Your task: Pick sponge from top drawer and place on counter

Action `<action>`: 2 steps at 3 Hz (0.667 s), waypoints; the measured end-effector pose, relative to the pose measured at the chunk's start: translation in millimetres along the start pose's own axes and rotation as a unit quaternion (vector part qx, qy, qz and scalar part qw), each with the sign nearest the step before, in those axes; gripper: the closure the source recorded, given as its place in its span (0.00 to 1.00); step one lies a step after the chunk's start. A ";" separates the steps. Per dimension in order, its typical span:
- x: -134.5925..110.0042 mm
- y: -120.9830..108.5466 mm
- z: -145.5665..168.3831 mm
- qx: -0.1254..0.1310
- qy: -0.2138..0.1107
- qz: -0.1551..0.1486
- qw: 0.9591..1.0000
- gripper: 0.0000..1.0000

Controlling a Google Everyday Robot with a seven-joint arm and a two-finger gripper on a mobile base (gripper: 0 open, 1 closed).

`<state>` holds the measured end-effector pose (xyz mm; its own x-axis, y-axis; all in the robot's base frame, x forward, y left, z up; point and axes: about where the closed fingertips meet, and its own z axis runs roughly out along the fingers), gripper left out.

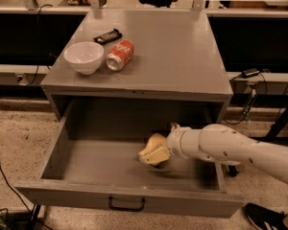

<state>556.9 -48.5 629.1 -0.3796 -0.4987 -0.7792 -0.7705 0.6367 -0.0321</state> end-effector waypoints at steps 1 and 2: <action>13.6 4.8 6.4 -0.010 -0.011 0.014 1.000 0.00; 22.5 7.3 7.3 -0.016 -0.017 0.020 1.000 0.18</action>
Offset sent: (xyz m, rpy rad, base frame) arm -0.0159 -0.0089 -0.0309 0.0801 0.0218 -0.0051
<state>546.5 -50.8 606.8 -0.3938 -0.4528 -0.7999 -0.7707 0.6369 0.0189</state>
